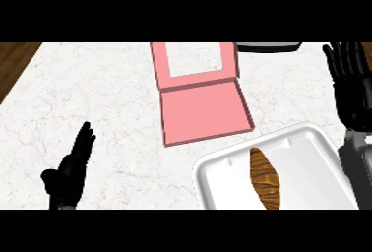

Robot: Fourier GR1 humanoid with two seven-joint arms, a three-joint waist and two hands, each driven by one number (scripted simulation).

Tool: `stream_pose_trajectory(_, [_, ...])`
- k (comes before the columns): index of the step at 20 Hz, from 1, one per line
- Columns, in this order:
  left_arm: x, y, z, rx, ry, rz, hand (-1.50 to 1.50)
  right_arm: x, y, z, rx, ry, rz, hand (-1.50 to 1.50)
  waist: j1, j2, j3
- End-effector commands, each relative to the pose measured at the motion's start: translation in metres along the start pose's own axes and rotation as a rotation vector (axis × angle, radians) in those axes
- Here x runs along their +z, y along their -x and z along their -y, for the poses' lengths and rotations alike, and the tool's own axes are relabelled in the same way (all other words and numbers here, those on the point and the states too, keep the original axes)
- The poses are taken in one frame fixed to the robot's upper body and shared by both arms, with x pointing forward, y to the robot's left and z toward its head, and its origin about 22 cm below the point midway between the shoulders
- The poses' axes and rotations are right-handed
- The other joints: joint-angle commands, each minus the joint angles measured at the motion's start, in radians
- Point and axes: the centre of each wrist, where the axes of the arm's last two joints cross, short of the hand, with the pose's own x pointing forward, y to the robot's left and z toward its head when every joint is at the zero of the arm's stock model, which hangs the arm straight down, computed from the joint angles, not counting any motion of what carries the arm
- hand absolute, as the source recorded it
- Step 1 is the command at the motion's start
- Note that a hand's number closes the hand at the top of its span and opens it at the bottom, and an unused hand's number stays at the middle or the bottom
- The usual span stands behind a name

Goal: Pick the croissant from the tray and place it in the cardboard box

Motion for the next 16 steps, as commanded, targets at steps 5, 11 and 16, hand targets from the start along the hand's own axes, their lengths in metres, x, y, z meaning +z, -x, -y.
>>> stream_pose_trajectory(5, [-0.030, -0.036, -0.050, -0.209, -0.040, 0.087, 0.00, 0.024, -0.004, -0.045, -0.315, -0.115, 0.176, -1.50, -0.037, 0.010, -0.021])
stream_pose_trajectory(11, [-0.025, -0.024, -0.036, -0.209, 0.000, 0.048, 0.00, 0.081, 0.047, -0.053, -0.080, 0.240, -0.110, -1.50, -0.049, 0.010, -0.023])
stream_pose_trajectory(16, [-0.032, -0.044, -0.034, -0.203, 0.025, 0.045, 0.00, 0.118, 0.052, -0.001, 0.000, 0.119, -0.039, -1.50, -0.038, 0.010, -0.023])
